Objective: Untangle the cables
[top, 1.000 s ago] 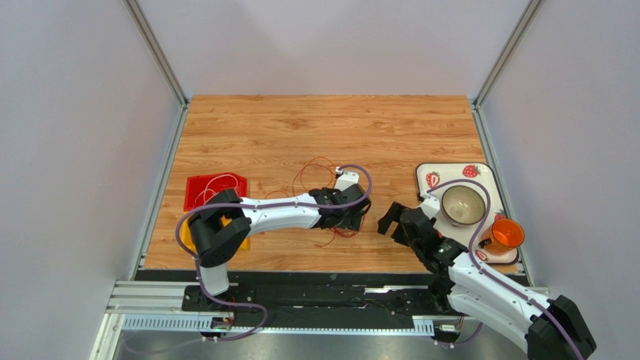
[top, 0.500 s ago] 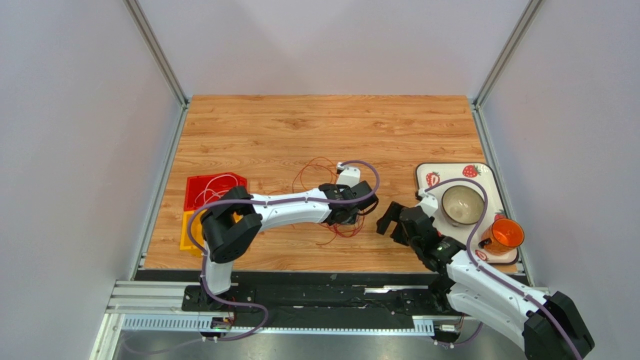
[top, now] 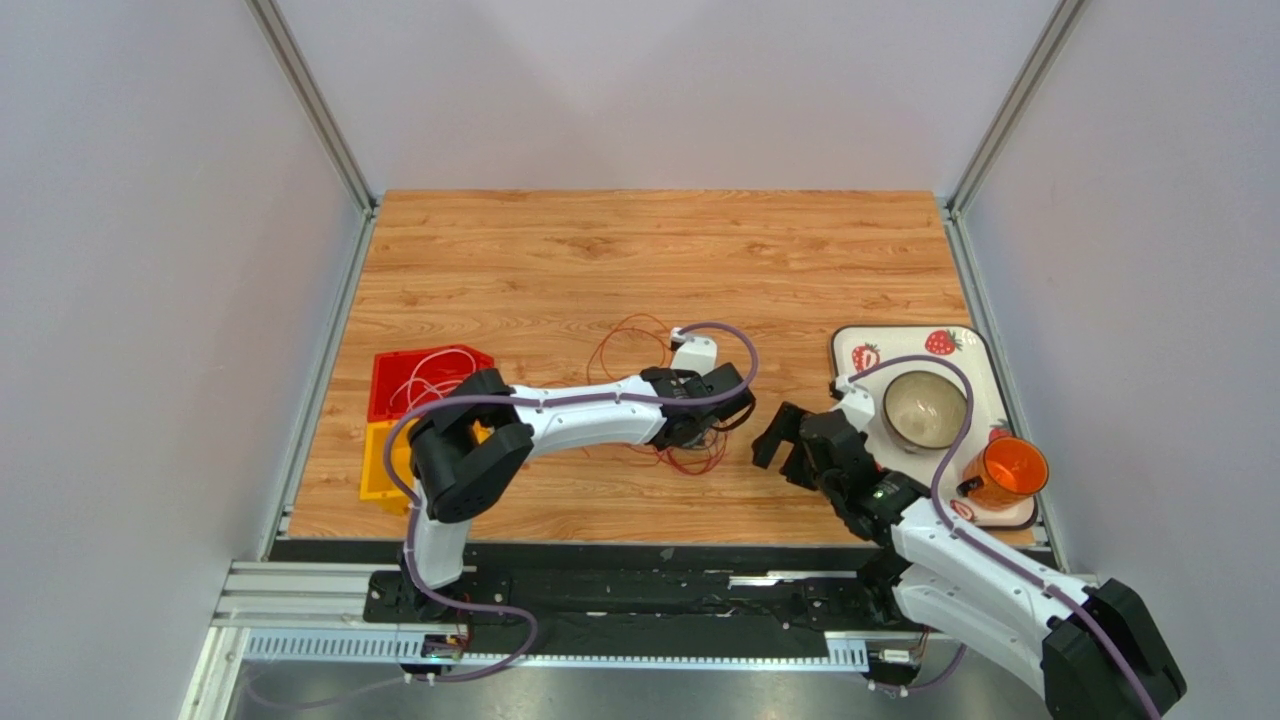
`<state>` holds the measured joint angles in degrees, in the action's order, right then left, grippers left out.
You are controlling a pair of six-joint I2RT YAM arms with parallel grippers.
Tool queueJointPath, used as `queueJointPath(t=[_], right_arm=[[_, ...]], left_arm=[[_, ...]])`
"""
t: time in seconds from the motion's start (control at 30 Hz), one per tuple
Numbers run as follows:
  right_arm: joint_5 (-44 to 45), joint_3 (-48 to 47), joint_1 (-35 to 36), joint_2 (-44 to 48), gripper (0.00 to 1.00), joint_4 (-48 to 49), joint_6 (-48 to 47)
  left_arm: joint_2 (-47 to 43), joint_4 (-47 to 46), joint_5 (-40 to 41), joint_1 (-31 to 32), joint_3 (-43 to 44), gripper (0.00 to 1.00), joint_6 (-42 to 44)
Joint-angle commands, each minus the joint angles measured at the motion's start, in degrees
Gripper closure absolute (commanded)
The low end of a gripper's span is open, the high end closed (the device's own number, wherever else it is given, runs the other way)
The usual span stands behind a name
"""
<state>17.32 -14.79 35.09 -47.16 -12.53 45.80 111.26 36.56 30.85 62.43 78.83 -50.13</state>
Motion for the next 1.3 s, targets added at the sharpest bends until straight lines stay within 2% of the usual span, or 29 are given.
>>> queueJointPath(t=[0.0, 0.07, 0.2, 0.3, 0.43, 0.67, 0.87, 1.03, 1.27], right_arm=[[-0.36, -2.44, -0.37, -0.22, 0.03, 2.43, -0.71], [-0.27, -2.35, -0.46, -0.13, 0.03, 2.43, -0.71], [-0.71, -2.35, -0.55, -0.13, 0.03, 2.60, -0.80], [-0.71, -2.44, -0.64, -0.31, 0.03, 2.69, -0.89], [-0.89, -2.44, -0.73, -0.48, 0.03, 2.69, -0.80], [-1.15, -2.79, -0.99, -1.27, 0.03, 2.87, -1.06], [-1.41, -2.70, -0.99, -1.45, 0.04, 2.87, -1.06], [-1.59, -2.79, -1.08, -1.45, 0.04, 2.95, -1.15], [-1.68, -2.53, -1.17, -0.75, 0.04, 2.95, -1.07]], left_arm=[[1.15, -0.17, -0.79, -0.91, -0.07, 0.80, -0.94], [0.97, -0.70, -0.88, -1.00, -1.04, 0.79, -1.11], [0.01, -1.05, -0.53, -1.00, -1.75, 0.61, -1.11], [0.01, -1.40, -0.44, -0.91, -2.01, 0.60, -0.76], [0.45, -1.93, -0.70, -1.00, -2.10, 0.71, -0.67], [1.50, -2.89, -1.06, -1.00, -1.75, 0.80, -0.14], [1.94, -2.81, -0.79, -1.26, -1.75, 1.00, 0.12], [0.89, -2.63, -0.44, -1.26, -1.04, 1.00, 2.31], [-13.06, 3.42, 1.14, -1.35, 3.61, 1.00, 7.58]])
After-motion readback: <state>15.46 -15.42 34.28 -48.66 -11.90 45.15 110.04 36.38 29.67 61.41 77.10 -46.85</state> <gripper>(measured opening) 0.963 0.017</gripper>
